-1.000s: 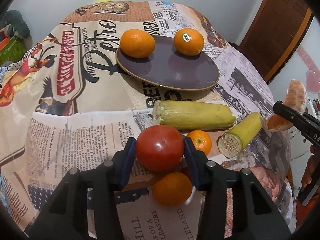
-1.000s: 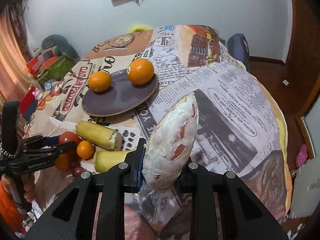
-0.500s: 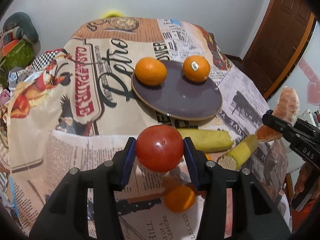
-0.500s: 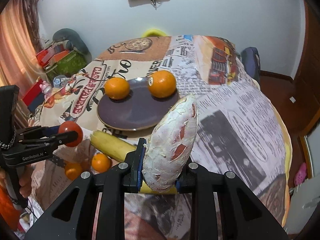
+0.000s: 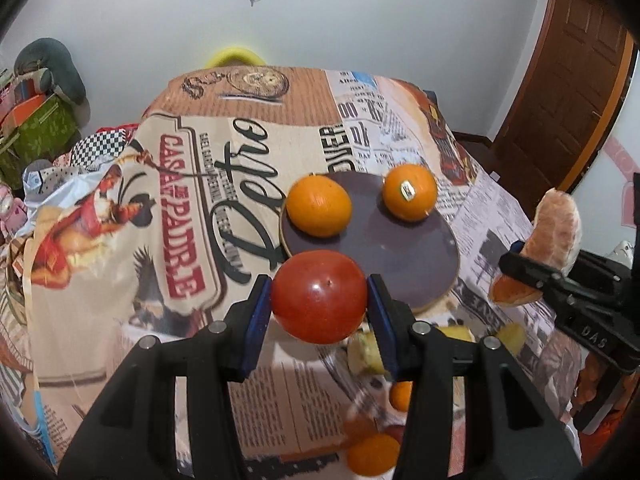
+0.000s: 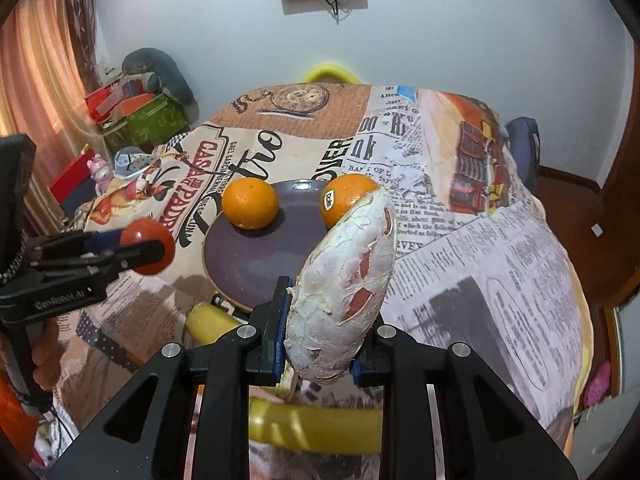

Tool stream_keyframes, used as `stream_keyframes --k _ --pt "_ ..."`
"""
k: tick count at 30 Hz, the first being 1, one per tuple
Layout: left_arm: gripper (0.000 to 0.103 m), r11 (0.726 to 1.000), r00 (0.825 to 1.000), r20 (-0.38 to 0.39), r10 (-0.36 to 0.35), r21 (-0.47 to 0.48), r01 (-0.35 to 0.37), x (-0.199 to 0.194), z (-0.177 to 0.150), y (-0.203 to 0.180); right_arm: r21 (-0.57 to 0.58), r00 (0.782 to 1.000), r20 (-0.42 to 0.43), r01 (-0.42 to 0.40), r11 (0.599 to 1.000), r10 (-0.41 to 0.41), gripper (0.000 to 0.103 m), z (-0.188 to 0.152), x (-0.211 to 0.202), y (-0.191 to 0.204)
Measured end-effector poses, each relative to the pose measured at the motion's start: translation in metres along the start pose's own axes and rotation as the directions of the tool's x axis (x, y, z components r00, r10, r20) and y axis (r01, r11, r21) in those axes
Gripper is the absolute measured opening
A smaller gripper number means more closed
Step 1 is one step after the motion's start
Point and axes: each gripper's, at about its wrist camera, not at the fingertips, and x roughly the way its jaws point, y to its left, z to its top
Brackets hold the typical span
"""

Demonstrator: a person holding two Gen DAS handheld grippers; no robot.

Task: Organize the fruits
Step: 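Grasp the red tomato with the left tool while the right tool carries the pomelo, then place the pomelo and tomato on the plate between the oranges, open both tools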

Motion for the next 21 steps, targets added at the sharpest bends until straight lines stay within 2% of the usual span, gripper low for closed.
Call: stream_keyframes --k 5,21 --pt "0.048 1.000 1.000 -0.004 0.014 0.017 -0.014 0.013 0.012 0.004 -0.008 1.000 -0.023 -0.005 1.000 0.005 0.021 0.009 0.019 0.000" --pt "0.048 0.999 0.999 -0.026 -0.019 -0.026 0.018 0.060 0.032 0.012 -0.092 0.990 -0.142 -0.028 0.995 0.015 0.022 0.036 0.079 0.013"
